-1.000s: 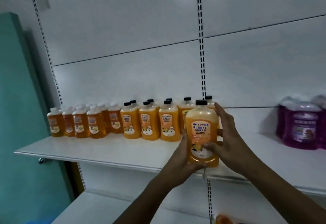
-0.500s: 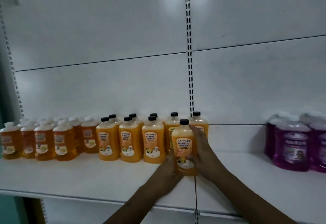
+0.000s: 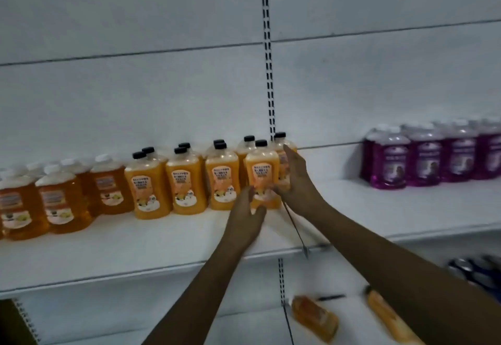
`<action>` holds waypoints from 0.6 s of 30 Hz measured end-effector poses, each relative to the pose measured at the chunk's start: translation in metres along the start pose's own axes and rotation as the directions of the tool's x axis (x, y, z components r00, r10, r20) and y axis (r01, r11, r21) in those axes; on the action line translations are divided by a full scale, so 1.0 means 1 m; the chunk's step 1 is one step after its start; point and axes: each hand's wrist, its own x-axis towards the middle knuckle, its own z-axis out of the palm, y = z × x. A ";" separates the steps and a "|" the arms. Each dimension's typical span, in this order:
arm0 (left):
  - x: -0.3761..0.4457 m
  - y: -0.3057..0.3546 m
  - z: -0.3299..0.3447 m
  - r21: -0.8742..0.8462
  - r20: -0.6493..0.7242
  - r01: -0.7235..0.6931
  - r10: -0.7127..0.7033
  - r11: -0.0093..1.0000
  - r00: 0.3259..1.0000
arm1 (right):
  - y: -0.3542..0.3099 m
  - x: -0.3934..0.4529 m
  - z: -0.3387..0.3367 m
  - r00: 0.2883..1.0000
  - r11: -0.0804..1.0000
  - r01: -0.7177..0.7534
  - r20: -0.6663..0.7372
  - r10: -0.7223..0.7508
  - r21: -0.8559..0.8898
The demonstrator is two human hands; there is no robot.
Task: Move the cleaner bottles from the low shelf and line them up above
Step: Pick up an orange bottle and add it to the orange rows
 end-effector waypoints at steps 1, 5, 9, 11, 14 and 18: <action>-0.010 0.004 -0.001 -0.051 -0.012 -0.004 0.004 0.999 1.000 | -0.009 -0.016 -0.008 1.000 1.000 0.008 -0.026 -0.008 0.016; -0.074 0.029 0.004 -0.245 0.015 -0.100 0.107 0.964 0.994 | -0.047 -0.109 -0.047 0.998 0.998 -0.059 -0.007 0.059 -0.008; -0.143 0.034 0.027 -0.407 0.173 -0.086 0.169 0.909 0.970 | -0.072 -0.206 -0.087 0.991 0.991 -0.134 0.010 0.134 0.007; -0.168 0.030 0.047 -0.467 0.292 -0.012 0.167 0.884 0.942 | -0.073 -0.246 -0.107 0.976 0.976 -0.217 -0.003 0.217 -0.024; -0.184 0.020 0.083 -0.467 0.379 0.040 0.160 0.883 0.911 | -0.057 -0.277 -0.117 0.935 0.935 -0.354 -0.033 0.354 -0.019; -0.188 -0.004 0.134 -0.424 0.438 0.132 0.075 0.896 0.896 | -0.013 -0.305 -0.092 0.878 0.879 -0.476 -0.077 0.473 -0.031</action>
